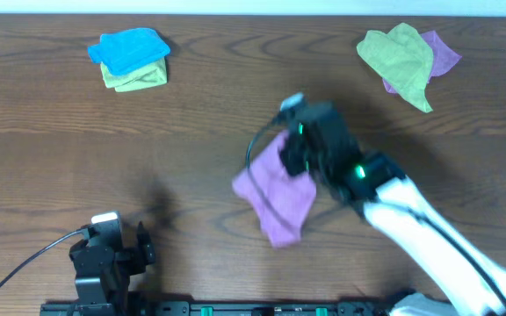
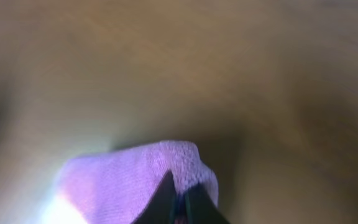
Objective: Fold the cloth
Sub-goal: 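Drag the purple cloth toward the table center with the right gripper, then lay the purple cloth flat and release with the right gripper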
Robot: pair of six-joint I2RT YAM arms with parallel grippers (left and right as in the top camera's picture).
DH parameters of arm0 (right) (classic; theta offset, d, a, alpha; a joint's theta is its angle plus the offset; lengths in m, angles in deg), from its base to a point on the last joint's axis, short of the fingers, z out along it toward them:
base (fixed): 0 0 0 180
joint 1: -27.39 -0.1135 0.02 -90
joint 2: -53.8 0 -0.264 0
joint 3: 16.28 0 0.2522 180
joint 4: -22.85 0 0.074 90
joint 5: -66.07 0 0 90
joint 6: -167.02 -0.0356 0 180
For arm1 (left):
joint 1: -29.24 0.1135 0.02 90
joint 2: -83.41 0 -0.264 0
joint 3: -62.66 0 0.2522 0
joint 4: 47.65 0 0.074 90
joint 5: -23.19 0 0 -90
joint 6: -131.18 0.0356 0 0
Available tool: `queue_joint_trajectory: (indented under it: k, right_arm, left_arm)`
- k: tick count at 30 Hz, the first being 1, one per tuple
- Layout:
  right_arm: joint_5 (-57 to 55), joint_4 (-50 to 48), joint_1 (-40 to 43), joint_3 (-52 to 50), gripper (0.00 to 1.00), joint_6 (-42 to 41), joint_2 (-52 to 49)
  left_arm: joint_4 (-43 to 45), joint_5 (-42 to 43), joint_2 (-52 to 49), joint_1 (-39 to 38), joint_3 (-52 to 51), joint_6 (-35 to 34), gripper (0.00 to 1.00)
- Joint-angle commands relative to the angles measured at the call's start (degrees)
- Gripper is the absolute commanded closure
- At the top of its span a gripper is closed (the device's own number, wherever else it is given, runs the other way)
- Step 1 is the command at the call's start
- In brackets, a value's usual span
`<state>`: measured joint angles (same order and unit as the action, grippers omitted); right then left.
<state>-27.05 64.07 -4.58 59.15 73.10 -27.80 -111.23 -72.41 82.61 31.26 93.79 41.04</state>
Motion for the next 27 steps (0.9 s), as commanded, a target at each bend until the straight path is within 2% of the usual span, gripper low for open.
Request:
queue_joint_trajectory:
  k: [1,3,4,6,8,14,21,25,27]
  right_arm:
    - [-7.52,-6.36,6.29,1.84,0.40,3.10,-7.15]
    - [-8.02,-7.13,8.55,4.50,0.05,3.10,-9.75]
    - [-8.02,-6.16,9.46,6.34,0.01,2.89,-9.99]
    - [-7.48,-3.39,10.21,9.14,0.01,-0.68,-8.87]
    - [-2.34,2.60,10.67,11.47,0.01,-2.99,-6.67]
    - [13.05,22.08,12.52,8.92,0.01,-10.38,-4.87]
    - [25.57,18.97,12.50,-4.15,0.01,-15.74,-4.87]
    - [29.09,11.47,12.50,-11.98,0.15,-21.05,-4.87]
    - [29.33,8.61,12.50,-14.23,0.17,-23.69,-4.87]
  left_arm:
    - [-0.13,-0.76,0.33,-0.22,0.02,0.37,0.04]
    - [-0.11,-0.74,0.33,-0.22,0.02,0.35,0.05]
    - [-0.11,-0.46,0.33,-0.22,0.02,0.35,0.05]
    - [-0.11,1.70,0.33,-0.22,0.02,-0.11,0.05]
    - [-0.09,4.76,0.33,-0.22,0.02,-0.09,0.05]
    - [0.68,10.23,0.33,-0.22,0.02,-0.28,0.04]
    - [0.72,10.21,0.33,-0.22,0.02,-0.33,0.05]
    - [0.72,10.19,0.33,-0.22,0.02,-1.88,0.05]
    - [0.70,10.19,0.33,-0.22,0.02,-2.97,0.05]
